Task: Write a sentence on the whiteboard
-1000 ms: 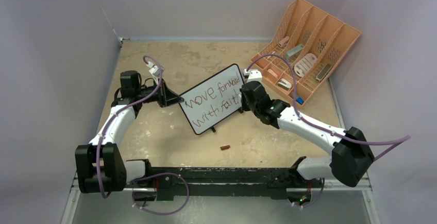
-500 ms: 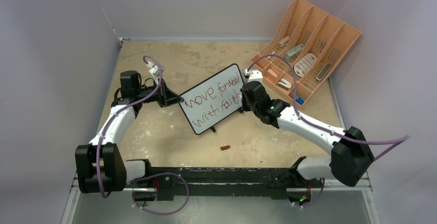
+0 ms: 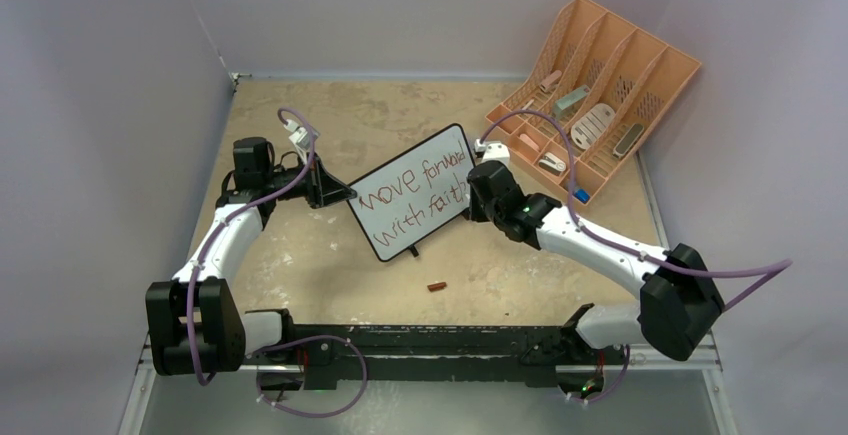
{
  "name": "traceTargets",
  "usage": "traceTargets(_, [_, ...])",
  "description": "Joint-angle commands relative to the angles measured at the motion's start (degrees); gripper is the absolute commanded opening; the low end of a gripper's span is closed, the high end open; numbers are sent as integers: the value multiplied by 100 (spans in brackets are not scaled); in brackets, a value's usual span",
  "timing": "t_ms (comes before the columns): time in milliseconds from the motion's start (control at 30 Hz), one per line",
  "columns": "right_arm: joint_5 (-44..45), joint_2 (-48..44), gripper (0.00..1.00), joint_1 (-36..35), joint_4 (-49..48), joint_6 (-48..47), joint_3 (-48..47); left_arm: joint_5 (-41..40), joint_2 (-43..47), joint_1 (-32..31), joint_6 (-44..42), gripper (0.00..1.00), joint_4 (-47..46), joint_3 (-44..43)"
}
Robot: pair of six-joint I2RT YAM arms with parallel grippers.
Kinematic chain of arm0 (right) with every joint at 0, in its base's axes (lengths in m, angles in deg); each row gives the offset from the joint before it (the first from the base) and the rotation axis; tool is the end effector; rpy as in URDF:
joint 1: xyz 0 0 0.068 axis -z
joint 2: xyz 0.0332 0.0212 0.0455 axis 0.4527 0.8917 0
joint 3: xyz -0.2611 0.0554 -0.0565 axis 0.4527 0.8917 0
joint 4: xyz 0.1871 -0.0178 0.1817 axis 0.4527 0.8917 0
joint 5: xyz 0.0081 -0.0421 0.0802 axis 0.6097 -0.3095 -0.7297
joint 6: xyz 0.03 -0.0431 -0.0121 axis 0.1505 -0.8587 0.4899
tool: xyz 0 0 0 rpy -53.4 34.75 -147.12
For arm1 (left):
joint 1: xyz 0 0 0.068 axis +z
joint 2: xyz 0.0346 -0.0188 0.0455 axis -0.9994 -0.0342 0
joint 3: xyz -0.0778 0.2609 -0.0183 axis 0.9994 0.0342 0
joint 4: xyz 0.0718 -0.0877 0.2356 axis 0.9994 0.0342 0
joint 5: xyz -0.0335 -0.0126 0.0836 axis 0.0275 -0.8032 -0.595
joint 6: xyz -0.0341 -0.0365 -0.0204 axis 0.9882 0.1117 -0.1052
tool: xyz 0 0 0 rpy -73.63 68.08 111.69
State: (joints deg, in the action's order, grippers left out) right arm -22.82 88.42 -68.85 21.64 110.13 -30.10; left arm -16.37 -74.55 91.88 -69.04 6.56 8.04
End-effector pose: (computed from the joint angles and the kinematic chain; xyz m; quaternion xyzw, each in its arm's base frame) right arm 0.2234 0.1833 0.2522 -0.0257 0.8823 0.1151 0.4558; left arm 0.2509 -0.0159 0.2520 0.1887 0.7632 -0.4902 0.3764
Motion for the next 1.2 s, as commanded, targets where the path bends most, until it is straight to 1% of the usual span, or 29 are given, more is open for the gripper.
traceTargets(0, [27,57,0,27,94,166,30,-1,157,43,-110,0,-118,-66])
traceTargets(500, [26,29,0,27,98,181,27,-32,192,40,-93,0,-126,-57])
traceTargets(667, [56,-317,0,23,181,99,-130,-90,230,38,-60,0,-151,-49])
traceTargets(967, [182,-1077,0,27,262,-172,-300,-213,343,40,96,38,-266,-43])
traceTargets(1067, [219,-1315,0,27,292,-241,-353,-406,446,40,220,46,-250,-116])
traceTargets(1167, [303,-1517,0,27,332,-331,-412,-899,667,38,395,53,-141,-281])
